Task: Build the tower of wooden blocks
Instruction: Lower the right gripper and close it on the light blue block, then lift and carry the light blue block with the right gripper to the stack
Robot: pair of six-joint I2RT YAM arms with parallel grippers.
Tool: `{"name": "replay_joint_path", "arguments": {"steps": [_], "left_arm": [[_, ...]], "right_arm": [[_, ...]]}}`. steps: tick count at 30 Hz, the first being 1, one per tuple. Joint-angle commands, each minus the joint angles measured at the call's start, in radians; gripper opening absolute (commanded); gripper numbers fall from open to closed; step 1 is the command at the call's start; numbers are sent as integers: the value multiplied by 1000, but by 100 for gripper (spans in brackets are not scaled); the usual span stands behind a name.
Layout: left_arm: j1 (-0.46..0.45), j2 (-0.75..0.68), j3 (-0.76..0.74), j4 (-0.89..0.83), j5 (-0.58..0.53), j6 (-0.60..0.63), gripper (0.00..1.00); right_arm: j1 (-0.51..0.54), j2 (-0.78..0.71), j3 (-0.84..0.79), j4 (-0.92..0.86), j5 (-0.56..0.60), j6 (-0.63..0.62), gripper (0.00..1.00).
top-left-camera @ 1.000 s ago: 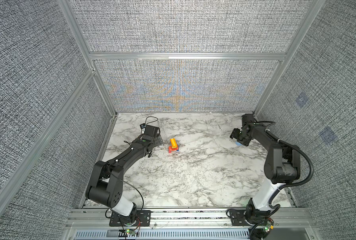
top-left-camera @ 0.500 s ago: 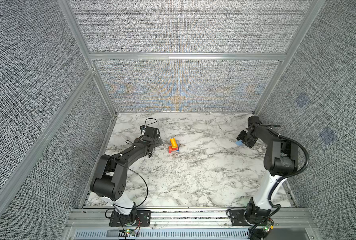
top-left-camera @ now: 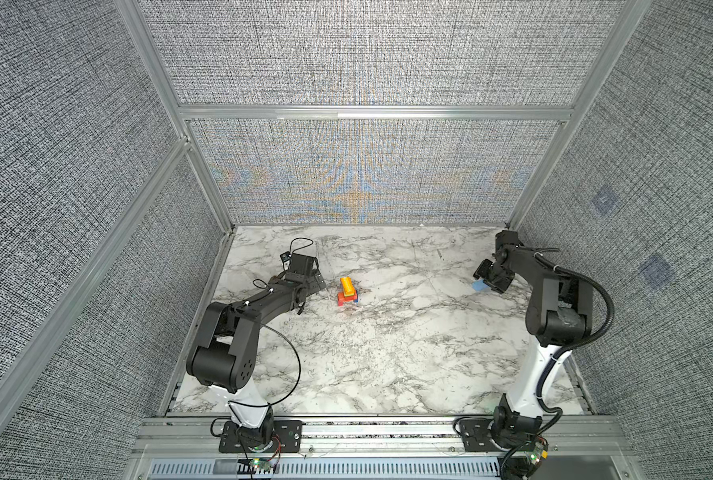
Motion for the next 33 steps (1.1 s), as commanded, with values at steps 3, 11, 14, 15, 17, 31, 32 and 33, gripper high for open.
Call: {"name": "replay_joint_path", "arguments": {"steps": [3,11,14,15,17,31,32,33], "left_arm": [[6,11,5,30,24,-7,99],[10,18,4,34,40,-10,99],[12,17,3,33,40,-12,99],[12,17,4,34,41,-12,99],[14,18,4,34,43,-13,99],[15,-42,-22,-1,51,-19,99],[15,-53,-24,-8,52,-22,99],[15,-64,-26,-18,57,-25,99]], "right_arm": [[5,23,22,-27,-33,-14,68],[9,64,46,-49,-38,-10,68],[9,63,42,-44,-38,-9,62],[9,61,41,-43,-38,-10,59],[10,61,38,-41,-38,-10,51],[30,17,-8,-38,-39,-27,22],[34,9,-17,-39,-39,-28,22],[36,-7,-27,-39,-40,-28,21]]}}
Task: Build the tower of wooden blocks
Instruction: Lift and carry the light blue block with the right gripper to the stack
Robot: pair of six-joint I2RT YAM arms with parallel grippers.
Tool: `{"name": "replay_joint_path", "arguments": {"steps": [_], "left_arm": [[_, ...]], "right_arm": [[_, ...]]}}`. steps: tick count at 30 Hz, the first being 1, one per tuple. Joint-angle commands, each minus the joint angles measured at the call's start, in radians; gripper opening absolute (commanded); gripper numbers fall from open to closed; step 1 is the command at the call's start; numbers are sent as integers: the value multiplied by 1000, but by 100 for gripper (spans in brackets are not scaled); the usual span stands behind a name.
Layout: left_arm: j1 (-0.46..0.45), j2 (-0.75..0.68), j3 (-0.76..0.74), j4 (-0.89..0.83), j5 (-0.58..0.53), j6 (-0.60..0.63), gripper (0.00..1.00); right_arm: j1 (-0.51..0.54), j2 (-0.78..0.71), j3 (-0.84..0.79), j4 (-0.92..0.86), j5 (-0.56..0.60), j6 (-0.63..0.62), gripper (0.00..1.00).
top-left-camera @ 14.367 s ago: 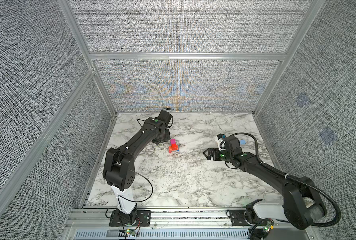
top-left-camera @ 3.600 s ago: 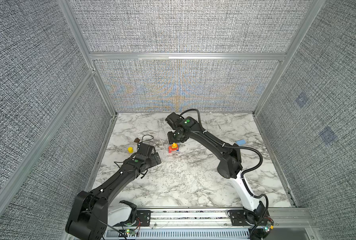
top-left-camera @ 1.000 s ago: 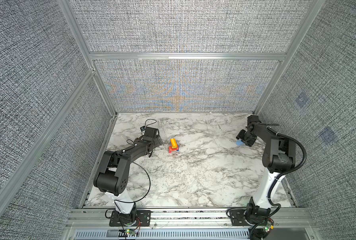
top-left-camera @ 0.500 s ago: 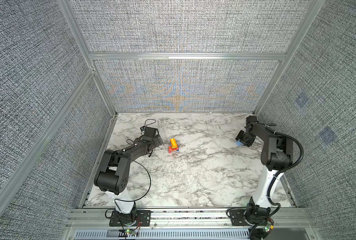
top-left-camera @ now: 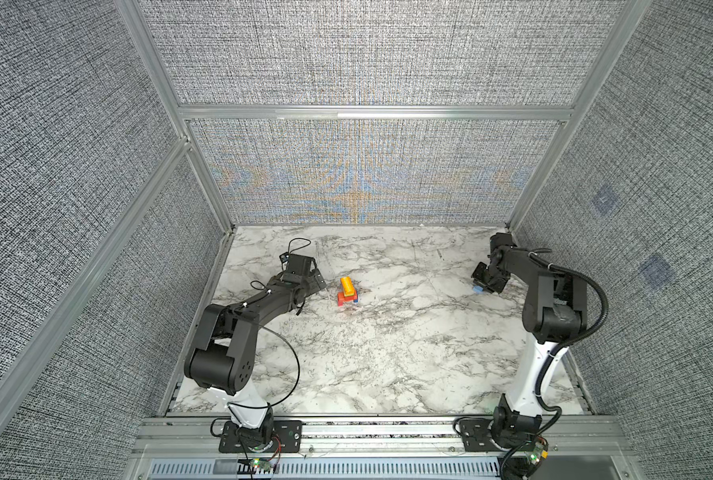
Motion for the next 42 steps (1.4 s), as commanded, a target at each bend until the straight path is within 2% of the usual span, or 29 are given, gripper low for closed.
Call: {"name": "replay_joint_path", "arguments": {"steps": [1,9,17,23,28,34,42], "left_arm": [[1,-36,-3,-38,13,-15,99],[0,-179,-2,-225,53,-22,99],[0,-437,-76,-349,77,-4,99],[1,-594,-102,-437,69,37,99],[1,-709,-139,-475,62,66,99],[0,-739,-117,-576,51,68,99],[0,-788,-155,-548,84,50,99]], "right_arm": [[11,-40,-26,-23,-3,-10,21],[76,-188,-113,-20,-20,-12,20],[224,-297,-48,-157,-8,-71,20],[378,-296,119,-306,5,-112,20],[508,-236,308,-440,0,-125,20],[641,-146,524,-566,20,-131,20],[758,26,829,-769,3,-157,21]]}}
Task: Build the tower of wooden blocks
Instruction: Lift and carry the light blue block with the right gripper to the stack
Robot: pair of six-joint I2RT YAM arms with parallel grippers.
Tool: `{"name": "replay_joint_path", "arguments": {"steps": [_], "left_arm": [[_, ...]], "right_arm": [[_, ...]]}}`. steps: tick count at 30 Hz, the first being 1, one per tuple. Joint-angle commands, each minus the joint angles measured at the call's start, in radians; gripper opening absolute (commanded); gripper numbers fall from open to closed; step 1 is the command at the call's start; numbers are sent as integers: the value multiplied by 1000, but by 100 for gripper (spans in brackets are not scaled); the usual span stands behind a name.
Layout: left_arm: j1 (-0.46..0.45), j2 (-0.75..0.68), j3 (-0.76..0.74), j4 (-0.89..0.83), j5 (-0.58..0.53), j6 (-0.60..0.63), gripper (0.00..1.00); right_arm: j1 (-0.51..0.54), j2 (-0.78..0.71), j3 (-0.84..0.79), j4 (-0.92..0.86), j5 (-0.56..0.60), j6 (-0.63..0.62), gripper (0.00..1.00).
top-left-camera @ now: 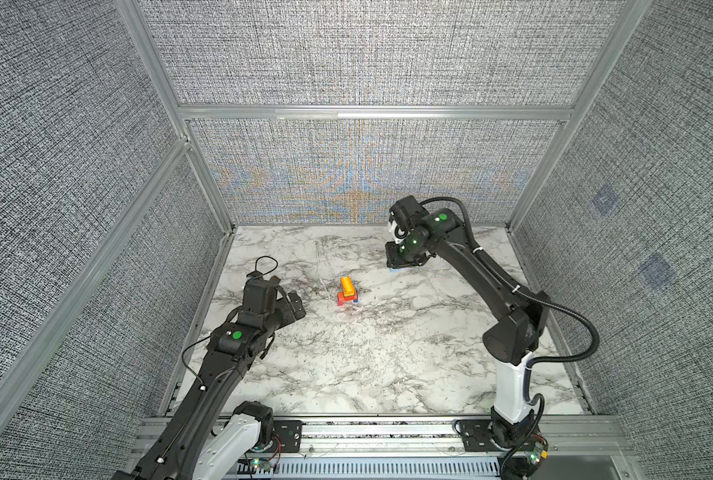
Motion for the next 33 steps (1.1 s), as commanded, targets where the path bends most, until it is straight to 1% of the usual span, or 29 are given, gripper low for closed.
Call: {"name": "replay_joint_path", "arguments": {"steps": [1,5,16,22,24,33], "left_arm": [[0,-1,-11,1,16,-8,99],[1,-5,-42,24,2,-30,99],[1,-84,-170,121,-65,-61,99],[1,-62,-228,192,-53,-77,99],[0,-51,-242,214,-52,-76,99],[1,9,-290,319,-31,-77,99]], "right_arm": [[31,54,96,-146,-9,-16,21],[65,110,179,-180,-12,-4,21],[146,193,227,-116,5,53,21],[180,261,311,-106,16,86,21],[192,273,319,-83,32,96,21],[210,333,368,-47,37,121,21]]}}
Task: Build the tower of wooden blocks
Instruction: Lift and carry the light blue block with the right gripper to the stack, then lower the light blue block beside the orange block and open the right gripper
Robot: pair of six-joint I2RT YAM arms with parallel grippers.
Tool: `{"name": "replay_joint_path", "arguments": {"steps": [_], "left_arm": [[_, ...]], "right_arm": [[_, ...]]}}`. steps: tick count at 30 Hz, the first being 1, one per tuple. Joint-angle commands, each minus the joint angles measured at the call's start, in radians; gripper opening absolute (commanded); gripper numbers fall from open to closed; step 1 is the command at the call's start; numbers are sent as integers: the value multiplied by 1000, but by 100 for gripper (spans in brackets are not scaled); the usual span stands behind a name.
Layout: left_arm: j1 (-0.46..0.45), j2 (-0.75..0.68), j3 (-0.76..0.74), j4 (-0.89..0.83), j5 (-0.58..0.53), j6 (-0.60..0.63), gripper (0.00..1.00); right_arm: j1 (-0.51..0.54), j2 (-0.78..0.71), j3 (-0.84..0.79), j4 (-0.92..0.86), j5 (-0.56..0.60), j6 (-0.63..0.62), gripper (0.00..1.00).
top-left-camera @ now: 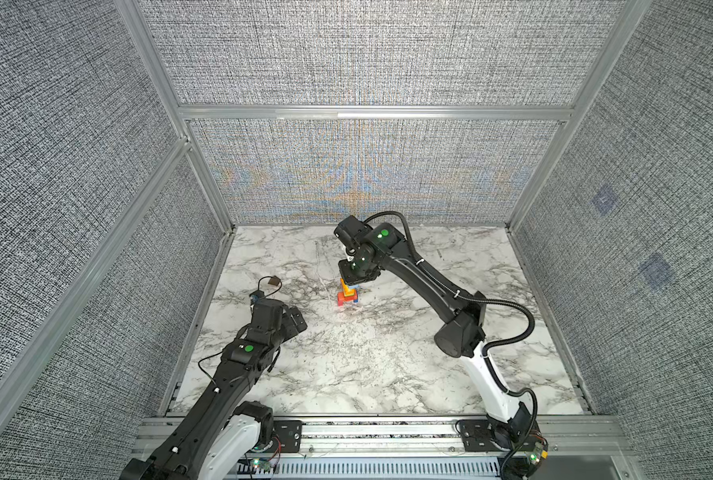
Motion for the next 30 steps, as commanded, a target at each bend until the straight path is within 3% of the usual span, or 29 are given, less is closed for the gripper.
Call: {"name": "replay_joint_path", "arguments": {"steps": [1,17,30], "left_arm": [[1,25,-10,77,14,-3,99],[0,122,-5,149,31,6,99],[1,98,-19,154,23,19,99]], "right_arm": [[6,14,7,21,12,17,21],[8,84,37,62,35,24,21],[4,96,37,58,51,13,21]]}}
